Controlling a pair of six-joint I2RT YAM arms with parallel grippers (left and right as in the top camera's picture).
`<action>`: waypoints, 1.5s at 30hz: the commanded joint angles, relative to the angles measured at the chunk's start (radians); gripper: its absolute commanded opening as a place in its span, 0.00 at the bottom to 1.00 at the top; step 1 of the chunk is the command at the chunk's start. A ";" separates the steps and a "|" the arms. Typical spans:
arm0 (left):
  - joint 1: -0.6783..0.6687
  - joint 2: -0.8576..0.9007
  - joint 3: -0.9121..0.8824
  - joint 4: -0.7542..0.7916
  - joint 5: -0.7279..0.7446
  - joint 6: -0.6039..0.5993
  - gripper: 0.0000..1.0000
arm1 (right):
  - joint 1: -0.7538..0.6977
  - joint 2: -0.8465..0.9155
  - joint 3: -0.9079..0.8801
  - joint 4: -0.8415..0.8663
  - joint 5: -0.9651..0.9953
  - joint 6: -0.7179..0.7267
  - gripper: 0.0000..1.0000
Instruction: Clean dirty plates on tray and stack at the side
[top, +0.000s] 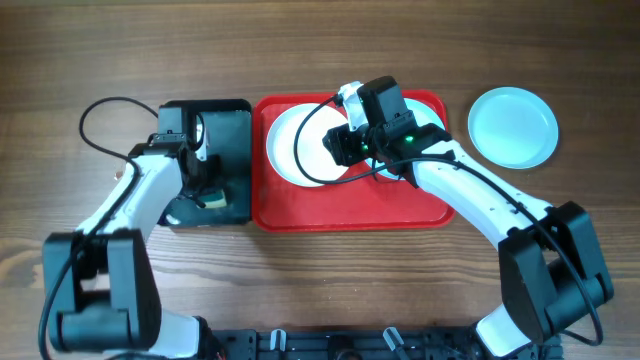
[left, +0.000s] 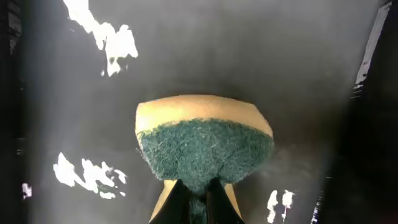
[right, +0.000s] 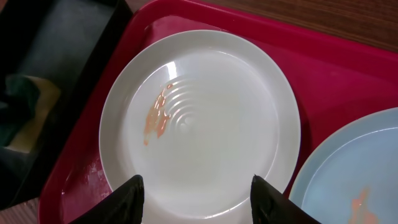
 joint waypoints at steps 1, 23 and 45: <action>0.006 -0.132 0.038 -0.010 0.001 0.002 0.04 | 0.002 0.013 0.020 0.002 0.010 0.011 0.56; 0.006 -0.201 0.038 0.071 -0.089 0.005 0.04 | -0.003 0.198 0.432 -0.393 0.061 -0.039 0.59; 0.006 -0.201 0.038 0.048 -0.089 0.005 0.04 | -0.004 0.370 0.378 -0.286 0.313 -0.037 0.31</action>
